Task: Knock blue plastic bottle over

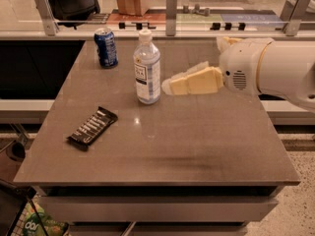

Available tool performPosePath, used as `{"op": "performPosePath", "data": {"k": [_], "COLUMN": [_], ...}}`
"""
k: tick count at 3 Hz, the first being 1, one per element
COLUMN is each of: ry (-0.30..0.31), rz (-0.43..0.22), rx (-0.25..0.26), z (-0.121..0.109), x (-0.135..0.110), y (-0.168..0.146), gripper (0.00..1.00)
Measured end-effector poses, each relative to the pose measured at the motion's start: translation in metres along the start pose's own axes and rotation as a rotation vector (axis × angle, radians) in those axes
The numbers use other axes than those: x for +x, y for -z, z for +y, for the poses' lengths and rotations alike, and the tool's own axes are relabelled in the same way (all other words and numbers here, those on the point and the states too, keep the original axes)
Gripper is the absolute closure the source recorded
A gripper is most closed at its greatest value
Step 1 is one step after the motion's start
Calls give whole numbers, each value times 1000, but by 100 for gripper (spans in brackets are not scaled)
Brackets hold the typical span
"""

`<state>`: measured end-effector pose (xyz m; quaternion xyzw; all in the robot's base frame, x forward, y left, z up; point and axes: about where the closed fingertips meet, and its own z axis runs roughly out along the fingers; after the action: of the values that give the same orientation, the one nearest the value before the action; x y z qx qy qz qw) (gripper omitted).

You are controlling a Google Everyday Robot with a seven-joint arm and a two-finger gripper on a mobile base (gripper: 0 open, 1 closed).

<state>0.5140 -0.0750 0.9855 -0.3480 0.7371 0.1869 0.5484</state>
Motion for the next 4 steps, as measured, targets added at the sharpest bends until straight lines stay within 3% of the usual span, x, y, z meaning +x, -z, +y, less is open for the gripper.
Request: {"op": "performPosePath", "data": {"k": [2, 4], "ry": [-13, -22], "rz": [-125, -209], "rx": [-30, -115], "z": [-12, -19], "x": [9, 17], "y": [-64, -126], "gripper": [0, 0]}}
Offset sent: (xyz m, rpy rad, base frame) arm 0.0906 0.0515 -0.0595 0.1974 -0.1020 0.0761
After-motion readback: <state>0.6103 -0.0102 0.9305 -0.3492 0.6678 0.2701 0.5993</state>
